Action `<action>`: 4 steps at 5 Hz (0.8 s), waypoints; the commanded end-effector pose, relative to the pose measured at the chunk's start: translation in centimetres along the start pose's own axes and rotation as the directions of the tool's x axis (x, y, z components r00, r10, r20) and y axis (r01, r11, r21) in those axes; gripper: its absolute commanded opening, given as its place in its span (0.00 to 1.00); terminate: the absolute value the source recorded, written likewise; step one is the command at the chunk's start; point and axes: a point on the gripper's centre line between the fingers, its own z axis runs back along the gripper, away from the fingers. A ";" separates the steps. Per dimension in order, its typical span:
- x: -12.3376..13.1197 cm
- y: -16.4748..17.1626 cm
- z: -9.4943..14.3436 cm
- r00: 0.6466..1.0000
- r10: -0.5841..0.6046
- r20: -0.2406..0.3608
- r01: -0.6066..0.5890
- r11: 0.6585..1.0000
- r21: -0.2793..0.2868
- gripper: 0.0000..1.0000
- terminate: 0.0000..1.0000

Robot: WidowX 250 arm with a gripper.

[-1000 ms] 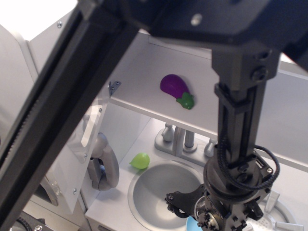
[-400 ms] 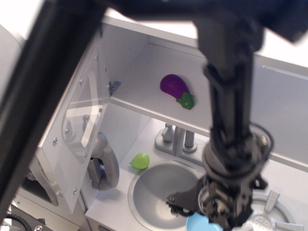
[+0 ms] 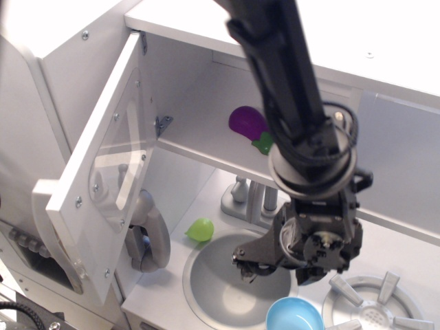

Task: Close microwave

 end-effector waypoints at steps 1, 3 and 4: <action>5.8 2.0 7.3 0.999 0.040 -0.010 -0.040 0.996 -0.078 1.00 0.00; 8.8 8.5 10.9 0.996 0.087 0.016 -0.085 0.991 -0.099 1.00 0.00; 8.5 11.0 12.4 0.993 0.119 -0.021 -0.121 0.970 -0.211 1.00 0.00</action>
